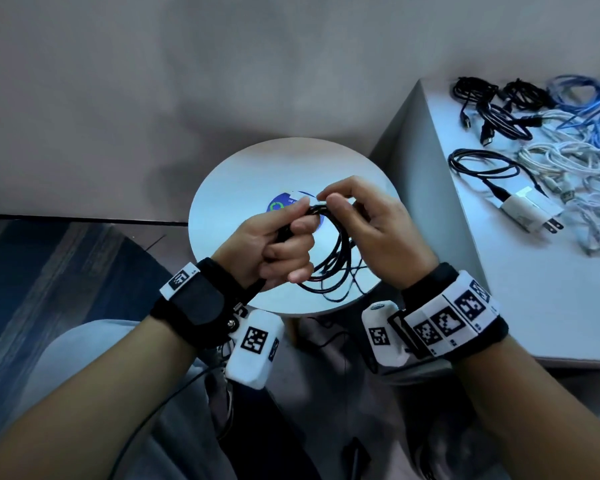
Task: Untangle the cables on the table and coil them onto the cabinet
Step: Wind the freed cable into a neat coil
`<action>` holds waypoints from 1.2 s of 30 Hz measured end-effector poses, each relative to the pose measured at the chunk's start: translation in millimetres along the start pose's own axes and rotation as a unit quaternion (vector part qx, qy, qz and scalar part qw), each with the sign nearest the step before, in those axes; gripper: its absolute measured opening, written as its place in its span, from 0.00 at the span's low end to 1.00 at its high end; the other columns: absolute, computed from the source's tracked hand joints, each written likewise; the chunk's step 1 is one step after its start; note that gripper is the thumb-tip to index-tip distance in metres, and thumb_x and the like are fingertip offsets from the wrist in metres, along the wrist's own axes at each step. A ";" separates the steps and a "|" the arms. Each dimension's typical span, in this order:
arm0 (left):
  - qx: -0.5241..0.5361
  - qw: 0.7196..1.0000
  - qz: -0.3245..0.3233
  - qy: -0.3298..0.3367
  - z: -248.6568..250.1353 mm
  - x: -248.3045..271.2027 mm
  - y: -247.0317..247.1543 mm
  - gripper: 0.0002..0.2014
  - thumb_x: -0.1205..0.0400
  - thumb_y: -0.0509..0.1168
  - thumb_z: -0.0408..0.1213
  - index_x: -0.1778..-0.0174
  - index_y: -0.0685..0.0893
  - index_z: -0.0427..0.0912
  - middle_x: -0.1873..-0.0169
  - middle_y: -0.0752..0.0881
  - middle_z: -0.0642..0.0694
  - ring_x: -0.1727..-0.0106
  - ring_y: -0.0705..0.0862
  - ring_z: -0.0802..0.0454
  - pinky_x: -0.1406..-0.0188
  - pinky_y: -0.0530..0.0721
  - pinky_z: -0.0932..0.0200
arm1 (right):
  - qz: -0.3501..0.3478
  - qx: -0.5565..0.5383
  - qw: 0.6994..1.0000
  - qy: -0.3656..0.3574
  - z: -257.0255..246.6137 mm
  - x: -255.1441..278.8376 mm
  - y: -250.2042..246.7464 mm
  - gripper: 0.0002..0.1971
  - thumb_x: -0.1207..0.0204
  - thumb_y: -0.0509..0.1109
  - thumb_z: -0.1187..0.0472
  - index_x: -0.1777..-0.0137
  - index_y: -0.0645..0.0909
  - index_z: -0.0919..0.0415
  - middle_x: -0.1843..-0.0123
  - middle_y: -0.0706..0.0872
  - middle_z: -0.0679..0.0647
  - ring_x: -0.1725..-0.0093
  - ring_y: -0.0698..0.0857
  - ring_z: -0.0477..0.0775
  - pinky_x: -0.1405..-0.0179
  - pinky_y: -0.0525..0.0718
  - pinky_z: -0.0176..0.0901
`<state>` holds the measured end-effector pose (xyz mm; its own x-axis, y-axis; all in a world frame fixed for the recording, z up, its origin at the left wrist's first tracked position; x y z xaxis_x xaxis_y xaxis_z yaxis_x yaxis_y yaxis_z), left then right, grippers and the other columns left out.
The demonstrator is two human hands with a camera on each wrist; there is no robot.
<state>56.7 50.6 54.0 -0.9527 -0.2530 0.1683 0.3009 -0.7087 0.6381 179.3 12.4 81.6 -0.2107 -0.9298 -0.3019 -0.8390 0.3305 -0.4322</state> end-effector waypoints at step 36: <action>-0.545 0.791 0.245 0.129 25.4 5.6 -42.0 0.20 0.08 0.55 0.48 0.59 0.77 0.37 0.74 0.88 0.51 0.71 0.87 0.51 0.62 0.78 0.58 | -0.277 0.056 0.956 0.082 -5.5 26.6 47.7 0.07 0.19 0.67 0.60 0.54 0.87 0.56 0.72 0.81 0.41 0.70 0.75 0.42 0.66 0.72 0.38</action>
<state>37.7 95.7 47.2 -0.7131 -0.6990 -0.0538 0.6225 -0.5959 -0.5073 130.9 2.6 57.6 0.1670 -0.9770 0.1326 -0.7877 -0.2131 -0.5780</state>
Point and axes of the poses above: each hand's wrist, its own x-axis away from the middle knuckle, its own y-axis out of the palm, z = x × y, the point moved 6 cm from there along -x, towards the middle knuckle
